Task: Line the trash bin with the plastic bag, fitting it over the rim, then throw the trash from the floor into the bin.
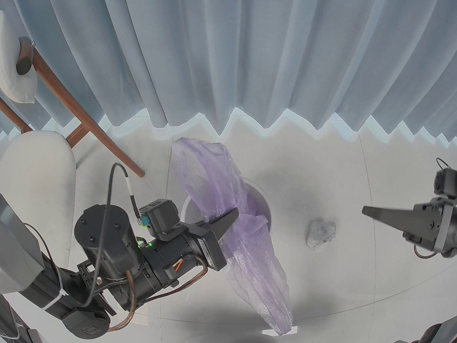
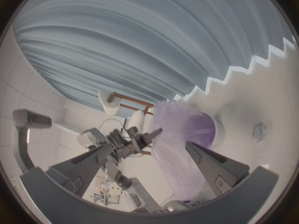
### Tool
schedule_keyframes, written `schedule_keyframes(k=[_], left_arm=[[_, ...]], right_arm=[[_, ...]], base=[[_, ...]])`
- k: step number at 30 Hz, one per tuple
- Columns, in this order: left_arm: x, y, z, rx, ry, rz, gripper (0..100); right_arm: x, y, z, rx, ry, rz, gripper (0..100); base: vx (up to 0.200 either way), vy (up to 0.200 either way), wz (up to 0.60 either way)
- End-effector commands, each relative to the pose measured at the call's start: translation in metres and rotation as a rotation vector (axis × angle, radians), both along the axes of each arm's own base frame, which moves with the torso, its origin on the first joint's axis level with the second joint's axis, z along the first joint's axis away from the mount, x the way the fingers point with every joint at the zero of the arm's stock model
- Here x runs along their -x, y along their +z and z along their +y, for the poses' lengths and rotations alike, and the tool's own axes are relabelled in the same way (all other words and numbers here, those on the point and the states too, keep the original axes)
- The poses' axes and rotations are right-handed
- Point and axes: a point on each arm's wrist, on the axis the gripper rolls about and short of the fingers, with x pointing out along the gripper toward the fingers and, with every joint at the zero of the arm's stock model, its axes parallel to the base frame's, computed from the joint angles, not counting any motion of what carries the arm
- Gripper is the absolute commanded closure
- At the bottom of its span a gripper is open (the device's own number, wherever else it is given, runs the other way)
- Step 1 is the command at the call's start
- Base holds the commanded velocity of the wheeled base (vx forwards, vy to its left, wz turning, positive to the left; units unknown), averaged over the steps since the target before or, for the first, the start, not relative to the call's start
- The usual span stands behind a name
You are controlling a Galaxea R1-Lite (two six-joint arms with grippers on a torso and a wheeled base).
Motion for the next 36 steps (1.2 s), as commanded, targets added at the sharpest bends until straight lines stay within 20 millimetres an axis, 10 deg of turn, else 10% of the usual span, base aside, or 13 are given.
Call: schedule_keyframes(k=[1, 10, 36], left_arm=[[-0.001, -0.003, 0.007, -0.033, 0.044, -0.015, 100], [-0.028, 0.059, -0.016, 0.105, 0.004, -0.208, 100], [-0.040, 0.108, 0.009, -0.939, -0.204, -0.447, 100]], right_arm=[[-0.010, 0.021, 0.013, -0.072, 0.031, 0.015, 0], [0.008, 0.045, -0.003, -0.134, -0.034, -0.088, 0], [-0.018, 0.031, -0.022, 0.033, -0.217, 0.009, 0]], base=[[0.000, 0.000, 0.00], [0.000, 0.000, 0.00], [0.000, 0.000, 0.00]])
